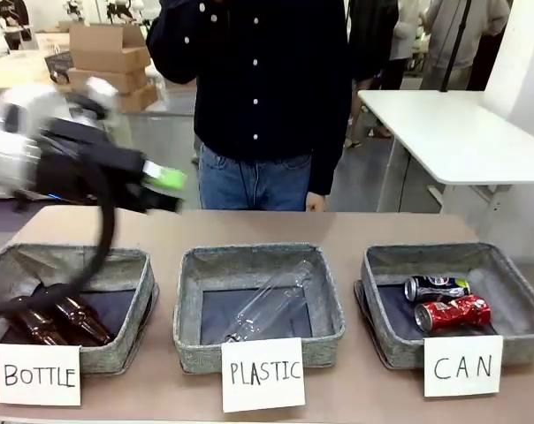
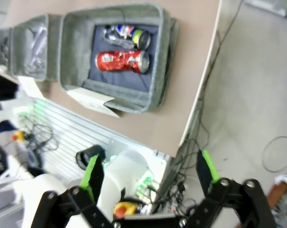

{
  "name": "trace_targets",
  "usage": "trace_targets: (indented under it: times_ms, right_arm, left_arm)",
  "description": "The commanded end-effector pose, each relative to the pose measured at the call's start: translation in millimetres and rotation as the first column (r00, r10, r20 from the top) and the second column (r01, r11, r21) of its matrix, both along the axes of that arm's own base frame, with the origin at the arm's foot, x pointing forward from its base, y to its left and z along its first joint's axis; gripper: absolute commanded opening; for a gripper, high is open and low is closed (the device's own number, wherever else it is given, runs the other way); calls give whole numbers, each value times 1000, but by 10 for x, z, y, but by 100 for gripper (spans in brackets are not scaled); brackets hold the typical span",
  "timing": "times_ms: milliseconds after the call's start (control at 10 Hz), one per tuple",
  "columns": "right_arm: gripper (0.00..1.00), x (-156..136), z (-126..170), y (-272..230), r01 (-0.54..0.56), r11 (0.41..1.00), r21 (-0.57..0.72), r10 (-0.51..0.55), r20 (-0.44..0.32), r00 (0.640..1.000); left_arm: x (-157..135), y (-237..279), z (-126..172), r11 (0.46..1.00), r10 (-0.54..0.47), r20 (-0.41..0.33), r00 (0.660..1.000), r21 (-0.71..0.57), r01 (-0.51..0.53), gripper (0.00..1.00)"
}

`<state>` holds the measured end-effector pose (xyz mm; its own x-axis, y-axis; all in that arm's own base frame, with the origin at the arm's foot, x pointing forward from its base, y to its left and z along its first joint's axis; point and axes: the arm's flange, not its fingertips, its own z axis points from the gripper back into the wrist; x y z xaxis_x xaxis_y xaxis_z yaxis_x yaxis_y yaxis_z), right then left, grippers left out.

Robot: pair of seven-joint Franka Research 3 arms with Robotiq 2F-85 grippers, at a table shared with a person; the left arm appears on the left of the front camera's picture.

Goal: Sort the can waste into the basket.
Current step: Pick up the can waste from the table and place it in the right Fabric basket.

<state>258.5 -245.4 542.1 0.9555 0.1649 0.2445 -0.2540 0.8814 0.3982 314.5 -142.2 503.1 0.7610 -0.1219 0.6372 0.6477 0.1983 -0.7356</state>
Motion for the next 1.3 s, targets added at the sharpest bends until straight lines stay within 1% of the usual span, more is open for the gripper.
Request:
trace_targets:
  times_ms: [0,100,200,300,400,500,600,700,1200]
  right_arm:
    - [100,-2,0,-1,0,1000,0,0,0,1000]
    - [100,29,351,321,-176,971,162,132,250,959]
    - [100,259,555,846,-252,924,287,162,302,939]
    - [100,517,702,1447,-310,829,465,197,276,941]
    - [100,649,813,1874,-340,704,624,237,245,940]
    - [100,721,852,2226,-327,649,687,292,172,941]
    - [100,752,783,2498,-301,681,667,328,89,940]
    - [100,505,911,2108,-358,766,534,245,273,930]
    - [100,505,911,2108,-358,766,534,245,273,930]
  left_arm:
    - [-221,1034,-124,983,146,-206,968,-79,-165,100]
    - [-161,1445,-228,977,126,-330,936,-124,-175,100]
    - [-165,1775,-329,961,80,-357,931,-219,-167,100]
    - [-260,2035,-461,958,22,-368,929,-259,-125,100]
    - [-384,2189,-597,971,-46,-358,932,-233,-42,100]
    - [-461,2280,-709,976,-61,-350,935,-217,-18,100]
    - [-234,2214,-419,960,30,-385,923,-245,-133,100]
    - [-234,2214,-419,960,30,-385,923,-245,-133,100]
    - [-234,2214,-419,960,30,-385,923,-245,-133,100]
